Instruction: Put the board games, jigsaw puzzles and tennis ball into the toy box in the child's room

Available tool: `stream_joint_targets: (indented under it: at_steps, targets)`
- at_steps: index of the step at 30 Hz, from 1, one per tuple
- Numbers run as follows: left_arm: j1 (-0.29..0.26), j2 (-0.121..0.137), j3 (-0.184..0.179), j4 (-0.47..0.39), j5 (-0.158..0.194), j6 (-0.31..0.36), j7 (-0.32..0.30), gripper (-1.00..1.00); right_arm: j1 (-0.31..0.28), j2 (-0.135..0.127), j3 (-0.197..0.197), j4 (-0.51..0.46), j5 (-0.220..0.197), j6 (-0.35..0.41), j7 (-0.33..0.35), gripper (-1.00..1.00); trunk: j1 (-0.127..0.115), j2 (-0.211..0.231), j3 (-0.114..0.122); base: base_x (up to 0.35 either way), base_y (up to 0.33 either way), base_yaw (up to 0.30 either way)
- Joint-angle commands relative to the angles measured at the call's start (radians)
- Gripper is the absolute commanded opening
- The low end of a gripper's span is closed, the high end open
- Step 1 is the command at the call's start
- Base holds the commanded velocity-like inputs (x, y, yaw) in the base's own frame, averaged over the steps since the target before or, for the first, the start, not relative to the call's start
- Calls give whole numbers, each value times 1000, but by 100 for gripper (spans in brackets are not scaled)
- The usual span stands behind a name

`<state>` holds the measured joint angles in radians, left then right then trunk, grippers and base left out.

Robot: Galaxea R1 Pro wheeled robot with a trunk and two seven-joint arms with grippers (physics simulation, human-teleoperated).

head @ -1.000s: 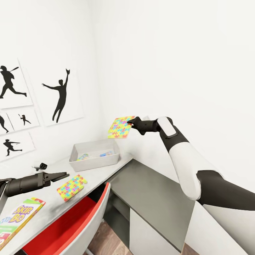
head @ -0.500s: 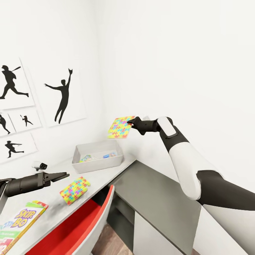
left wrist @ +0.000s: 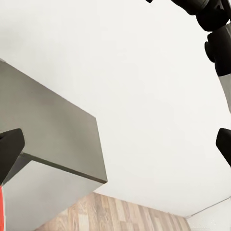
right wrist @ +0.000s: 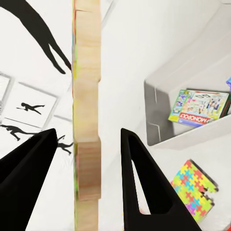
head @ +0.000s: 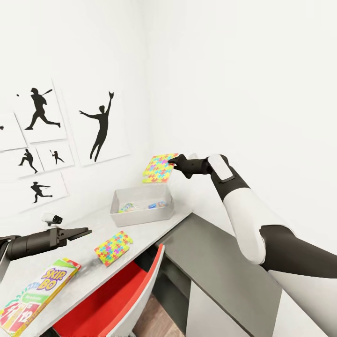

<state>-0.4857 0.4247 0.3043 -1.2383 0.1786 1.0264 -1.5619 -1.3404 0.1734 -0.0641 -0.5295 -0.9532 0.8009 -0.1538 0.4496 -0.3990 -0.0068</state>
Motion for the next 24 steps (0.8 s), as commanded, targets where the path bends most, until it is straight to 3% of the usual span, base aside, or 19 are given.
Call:
stream_joint_targets:
  at_steps: [1, 8, 24]
  targets:
    - [-1, 0, 0, 0, -1, 11, -4, 100, 0, 1, -6, -1, -10, 4, -10, -100, 0, -1, 0, 0, 2, 229]
    - [-1, 0, 0, 0, -1, 11, -4, 100, 0, 1, -6, -1, -10, 4, -10, -100, 0, -1, 2, 38, 86, 171]
    - [-1, -1, 0, 2, -1, 11, -3, 100, 0, 1, -6, -1, -10, 4, -10, -100, 0, -1, 2, 98, 66, 10]
